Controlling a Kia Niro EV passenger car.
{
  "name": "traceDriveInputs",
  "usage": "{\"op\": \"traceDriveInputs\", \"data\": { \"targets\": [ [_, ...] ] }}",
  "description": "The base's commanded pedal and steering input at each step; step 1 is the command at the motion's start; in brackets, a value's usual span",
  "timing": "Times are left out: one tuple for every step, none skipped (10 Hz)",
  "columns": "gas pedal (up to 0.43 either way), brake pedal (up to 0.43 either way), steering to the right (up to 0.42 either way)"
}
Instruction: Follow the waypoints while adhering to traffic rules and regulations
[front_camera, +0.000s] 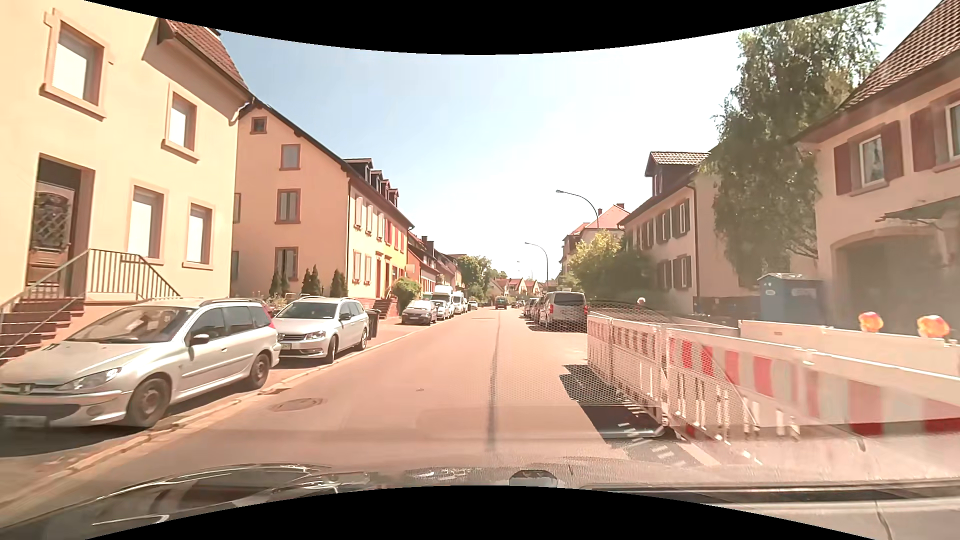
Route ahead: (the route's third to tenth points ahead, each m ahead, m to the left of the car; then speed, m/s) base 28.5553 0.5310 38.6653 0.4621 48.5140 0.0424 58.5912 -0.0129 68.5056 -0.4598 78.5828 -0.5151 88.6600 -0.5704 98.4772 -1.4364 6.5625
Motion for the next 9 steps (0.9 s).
{"op": "traceDriveInputs", "data": {
  "targets": [
    [0.110,0.000,0.005],
    [0.110,0.000,0.005],
    [0.110,0.000,0.006],
    [0.110,0.000,0.008],
    [0.110,0.000,0.010],
    [0.110,0.000,0.010],
    [0.110,0.000,0.010],
    [0.110,0.000,0.011],
    [0.110,0.000,0.011]
  ]
}}
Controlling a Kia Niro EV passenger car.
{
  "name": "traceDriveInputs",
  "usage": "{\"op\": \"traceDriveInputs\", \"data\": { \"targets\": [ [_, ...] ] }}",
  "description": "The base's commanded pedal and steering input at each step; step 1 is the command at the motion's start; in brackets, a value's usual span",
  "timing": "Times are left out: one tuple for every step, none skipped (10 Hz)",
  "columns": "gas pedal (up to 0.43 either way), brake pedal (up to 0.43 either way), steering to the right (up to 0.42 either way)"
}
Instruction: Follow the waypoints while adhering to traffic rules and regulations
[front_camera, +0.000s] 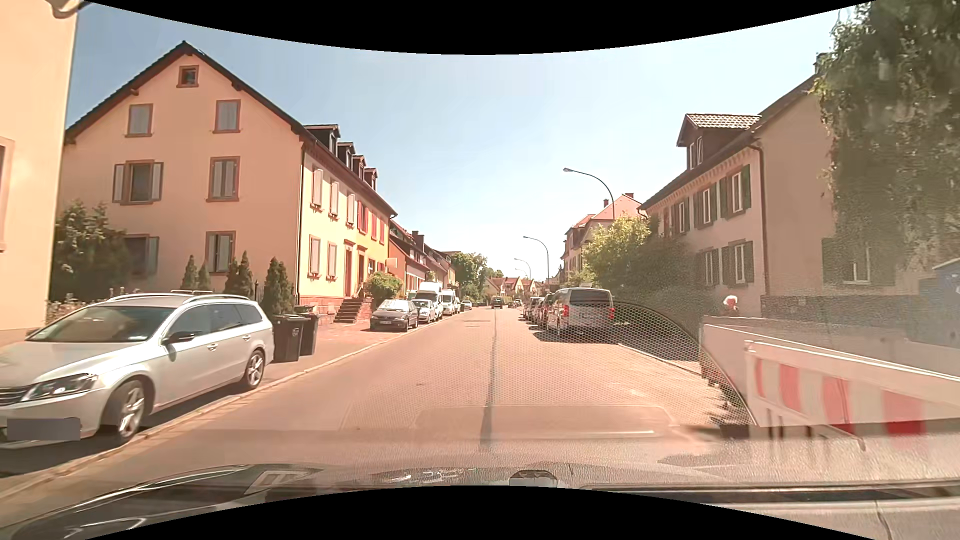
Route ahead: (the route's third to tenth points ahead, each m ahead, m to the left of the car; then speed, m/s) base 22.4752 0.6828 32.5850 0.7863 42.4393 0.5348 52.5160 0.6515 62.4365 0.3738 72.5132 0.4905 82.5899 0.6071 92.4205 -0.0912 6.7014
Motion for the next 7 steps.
{"op": "traceDriveInputs", "data": {
  "targets": [
    [0.110,0.000,0.011],
    [0.110,0.000,0.011],
    [0.110,0.000,0.012],
    [0.110,0.000,0.012],
    [0.110,0.000,0.012],
    [0.110,0.000,0.012],
    [0.110,0.000,0.012]
  ]
}}
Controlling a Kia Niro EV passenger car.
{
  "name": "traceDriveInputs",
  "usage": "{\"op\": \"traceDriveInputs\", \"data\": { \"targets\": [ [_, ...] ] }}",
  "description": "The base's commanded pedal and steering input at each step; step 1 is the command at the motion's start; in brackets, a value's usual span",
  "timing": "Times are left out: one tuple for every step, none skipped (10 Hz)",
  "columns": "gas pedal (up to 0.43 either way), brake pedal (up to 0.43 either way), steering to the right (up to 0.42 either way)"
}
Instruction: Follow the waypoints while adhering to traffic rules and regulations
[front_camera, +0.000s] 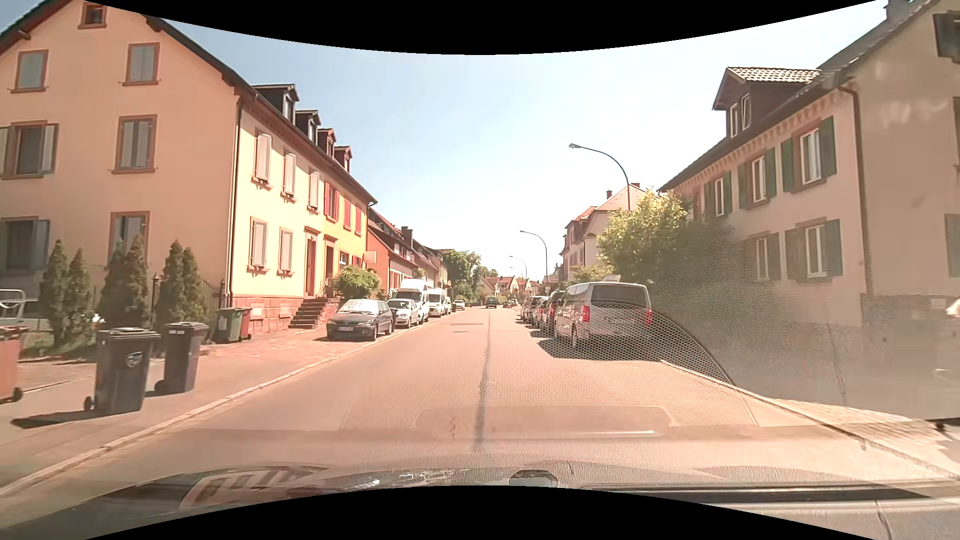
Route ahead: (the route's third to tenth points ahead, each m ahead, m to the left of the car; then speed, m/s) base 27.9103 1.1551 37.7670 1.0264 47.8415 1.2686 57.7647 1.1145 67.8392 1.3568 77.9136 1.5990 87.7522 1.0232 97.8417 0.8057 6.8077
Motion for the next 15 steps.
{"op": "traceDriveInputs", "data": {
  "targets": [
    [0.110,0.000,0.012],
    [0.110,0.000,0.012],
    [0.110,0.000,0.012],
    [0.110,0.000,0.012],
    [0.110,0.000,0.011],
    [0.110,0.000,0.011],
    [0.110,0.000,0.011],
    [0.110,0.000,0.011],
    [0.110,0.000,0.008],
    [0.110,0.000,0.004],
    [0.110,0.000,0.001],
    [0.110,0.000,0.001],
    [0.110,0.000,0.001],
    [0.110,0.000,0.001],
    [0.110,0.000,0.000]
  ]
}}
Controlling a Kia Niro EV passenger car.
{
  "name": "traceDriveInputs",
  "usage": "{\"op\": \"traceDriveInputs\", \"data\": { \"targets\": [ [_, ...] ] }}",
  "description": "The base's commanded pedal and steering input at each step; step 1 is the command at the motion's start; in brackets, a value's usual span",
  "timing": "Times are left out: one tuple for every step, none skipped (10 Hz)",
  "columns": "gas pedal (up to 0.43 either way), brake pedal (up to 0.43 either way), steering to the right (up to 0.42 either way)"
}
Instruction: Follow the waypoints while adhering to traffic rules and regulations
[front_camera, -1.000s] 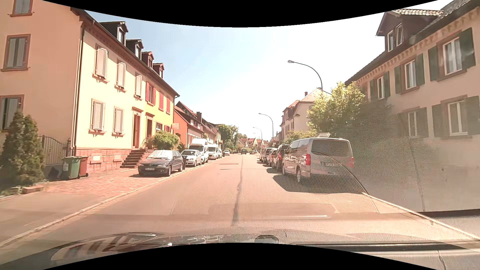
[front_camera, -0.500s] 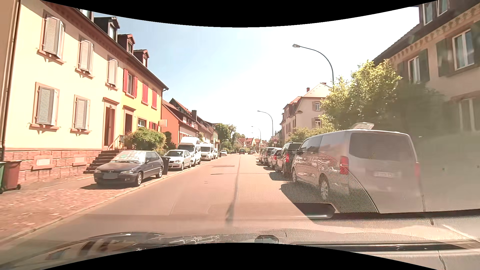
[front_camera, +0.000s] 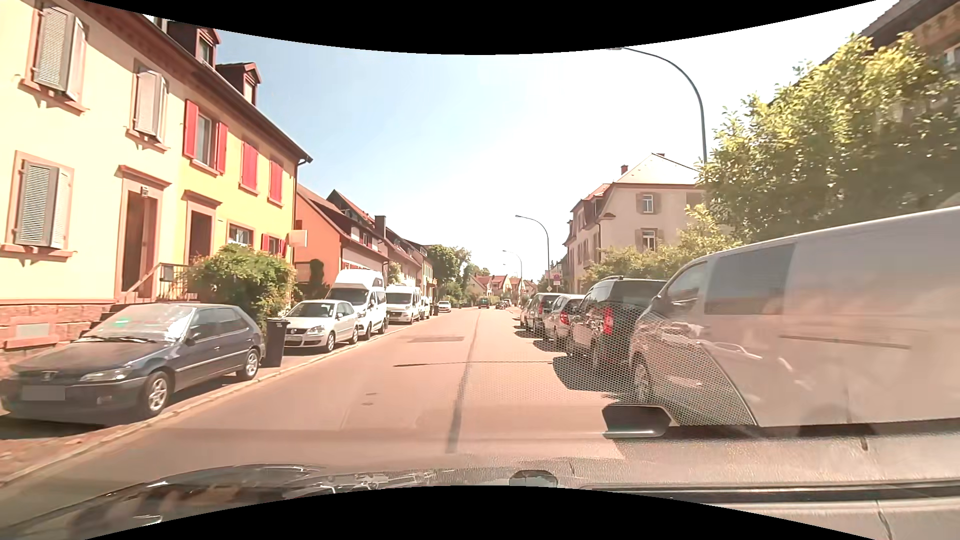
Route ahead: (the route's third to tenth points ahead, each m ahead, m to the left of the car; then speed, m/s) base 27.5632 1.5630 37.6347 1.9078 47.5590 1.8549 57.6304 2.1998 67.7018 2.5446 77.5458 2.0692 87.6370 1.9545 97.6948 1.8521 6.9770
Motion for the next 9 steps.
{"op": "traceDriveInputs", "data": {
  "targets": [
    [0.110,0.000,-0.001],
    [0.110,0.000,-0.002],
    [0.110,0.000,-0.002],
    [0.110,0.000,-0.003],
    [0.098,0.000,-0.003],
    [0.098,0.000,-0.003],
    [0.098,0.000,-0.003],
    [0.098,0.000,-0.003],
    [0.098,0.000,-0.003]
  ]
}}
